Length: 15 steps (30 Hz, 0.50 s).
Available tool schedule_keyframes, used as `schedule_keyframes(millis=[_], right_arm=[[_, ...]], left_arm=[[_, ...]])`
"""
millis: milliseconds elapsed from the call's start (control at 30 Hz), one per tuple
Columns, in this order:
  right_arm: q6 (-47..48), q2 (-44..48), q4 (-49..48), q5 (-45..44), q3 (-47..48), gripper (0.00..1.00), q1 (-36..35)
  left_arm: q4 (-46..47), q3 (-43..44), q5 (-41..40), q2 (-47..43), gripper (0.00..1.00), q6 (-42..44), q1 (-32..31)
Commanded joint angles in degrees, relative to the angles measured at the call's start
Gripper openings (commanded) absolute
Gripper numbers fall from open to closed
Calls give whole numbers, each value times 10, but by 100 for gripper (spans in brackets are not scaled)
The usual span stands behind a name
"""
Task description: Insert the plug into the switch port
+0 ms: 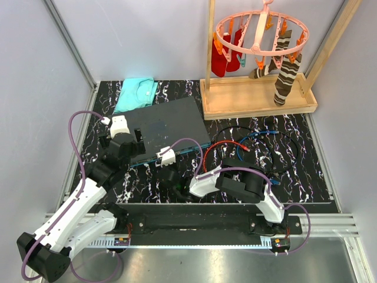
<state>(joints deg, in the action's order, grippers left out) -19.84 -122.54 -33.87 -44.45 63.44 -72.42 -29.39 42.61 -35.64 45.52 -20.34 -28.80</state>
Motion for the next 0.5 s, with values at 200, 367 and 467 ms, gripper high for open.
schedule_keyframes(millis=[200, 367, 467], right_arm=[[8, 6, -30, -19, 20, 0, 16], [12, 4, -30, -18, 21, 0, 18], [21, -2, -29, -7, 28, 0, 19]], left_arm=[[31, 1, -17, -3, 99, 4, -2], [31, 1, -17, -3, 99, 4, -2], [31, 1, -17, -4, 99, 4, -2]])
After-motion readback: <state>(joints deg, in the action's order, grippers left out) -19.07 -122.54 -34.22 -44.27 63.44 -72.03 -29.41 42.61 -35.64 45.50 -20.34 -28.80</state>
